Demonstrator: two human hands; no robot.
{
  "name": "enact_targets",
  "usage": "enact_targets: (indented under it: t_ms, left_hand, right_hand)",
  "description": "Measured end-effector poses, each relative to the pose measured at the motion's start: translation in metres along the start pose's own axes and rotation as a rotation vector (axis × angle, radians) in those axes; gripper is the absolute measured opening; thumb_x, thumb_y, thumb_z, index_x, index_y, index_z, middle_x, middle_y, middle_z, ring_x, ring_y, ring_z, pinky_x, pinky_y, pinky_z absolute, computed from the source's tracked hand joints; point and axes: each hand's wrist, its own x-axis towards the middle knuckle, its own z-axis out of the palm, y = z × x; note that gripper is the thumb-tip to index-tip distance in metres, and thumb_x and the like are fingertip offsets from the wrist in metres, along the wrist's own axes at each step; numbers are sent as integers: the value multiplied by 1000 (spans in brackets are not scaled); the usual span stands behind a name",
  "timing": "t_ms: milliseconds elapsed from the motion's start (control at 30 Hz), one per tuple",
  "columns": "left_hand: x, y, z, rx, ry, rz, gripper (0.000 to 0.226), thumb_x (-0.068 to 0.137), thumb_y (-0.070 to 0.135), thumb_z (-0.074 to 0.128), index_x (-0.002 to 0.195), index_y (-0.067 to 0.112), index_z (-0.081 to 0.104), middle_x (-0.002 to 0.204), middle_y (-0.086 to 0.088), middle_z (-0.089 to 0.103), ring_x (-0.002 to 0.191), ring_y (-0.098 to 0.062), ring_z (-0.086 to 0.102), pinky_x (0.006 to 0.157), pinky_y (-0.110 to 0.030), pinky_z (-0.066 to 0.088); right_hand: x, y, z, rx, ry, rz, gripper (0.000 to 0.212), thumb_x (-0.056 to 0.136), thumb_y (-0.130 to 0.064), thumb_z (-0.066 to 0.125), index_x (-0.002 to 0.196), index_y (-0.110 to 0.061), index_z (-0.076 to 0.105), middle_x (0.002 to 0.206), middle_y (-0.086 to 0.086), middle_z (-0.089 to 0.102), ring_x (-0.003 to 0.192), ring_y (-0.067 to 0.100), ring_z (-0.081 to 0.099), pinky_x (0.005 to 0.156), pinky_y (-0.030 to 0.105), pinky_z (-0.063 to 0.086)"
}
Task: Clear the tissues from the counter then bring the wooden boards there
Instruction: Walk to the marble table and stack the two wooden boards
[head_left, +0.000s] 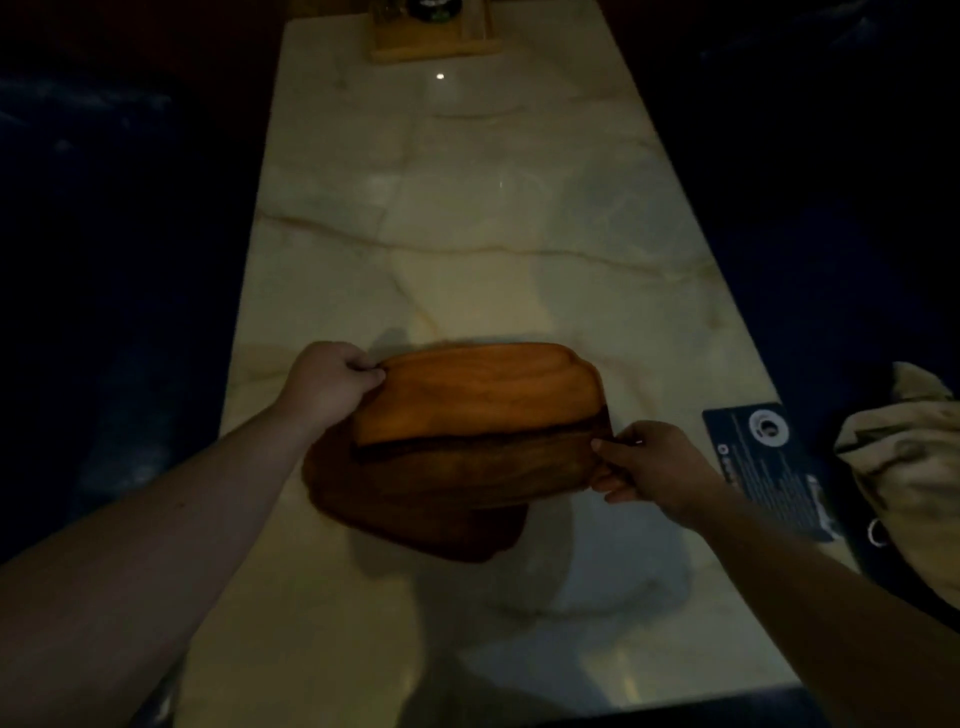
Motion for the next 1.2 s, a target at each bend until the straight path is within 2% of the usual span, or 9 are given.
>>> enact_targets:
  t_ms: [133,233,367,533,633,733,933,1067,1200]
  left_hand:
    - [22,-15,-17,51,-32,27,18,82,19,70,97,8,70,94,-7,65,90,-22,60,78,-30,47]
    - [35,-26,-19,129,-55,54,20,81,17,71,99,7,72,102,-11,68,94,-26,62,85,-34,50]
    - [46,-35,-13,224,-93,93,18,80,16,71,96,7,73,102,-14,70,92,-29,64,81,-33,49]
    - [56,-42,-1,291,-91,138,17,79,16,72,93,7,75,101,-13,72,94,-29,64,75,-28,43]
    - [59,-51,4,299,-71,125,17,79,17,72,94,9,75,102,-13,72,95,-30,64,78,-29,45]
    - [60,-61,10,334,-76,138,17,80,18,70,94,9,75,101,-15,72,94,-31,64,74,-28,41]
    - [60,-63,13,300,-51,100,20,80,16,70,98,8,73,108,-13,71,101,-30,63,84,-29,43]
    - [55,-67,17,317,-56,118,18,80,16,69,96,8,74,106,-13,71,101,-30,63,84,-31,44]
    - [55,-68,17,333,-46,138,18,81,17,69,95,8,75,105,-14,72,100,-32,63,82,-32,45]
  right_hand:
    - [-15,17,46,-38,-15,38,30,86,-23,71,90,5,61,71,17,76,65,28,74,60,37,60]
    - [-25,30,72,-76,-57,92,32,87,-25,70,91,6,64,73,16,76,66,28,74,57,34,58]
    - [-35,41,93,-143,-116,133,29,90,-24,66,87,5,67,74,15,77,66,25,74,53,30,57]
    - [-36,45,101,-180,-133,173,27,92,-23,63,84,1,69,66,6,76,63,20,74,53,28,57]
    - [-34,45,104,-220,-140,178,28,93,-26,62,89,2,69,69,7,76,65,21,75,59,31,59]
    - [-31,43,105,-274,-129,163,30,93,-27,61,88,1,69,75,11,77,67,21,75,63,34,61]
    - [-31,45,105,-349,-164,148,20,94,-28,58,93,-10,66,77,6,75,71,20,74,63,31,60]
    - [-33,49,105,-409,-143,138,21,94,-29,57,97,-10,66,79,7,75,70,20,74,61,31,60]
    - [-29,49,104,-554,-143,97,22,94,-33,55,93,-15,66,76,2,74,70,15,73,62,29,60]
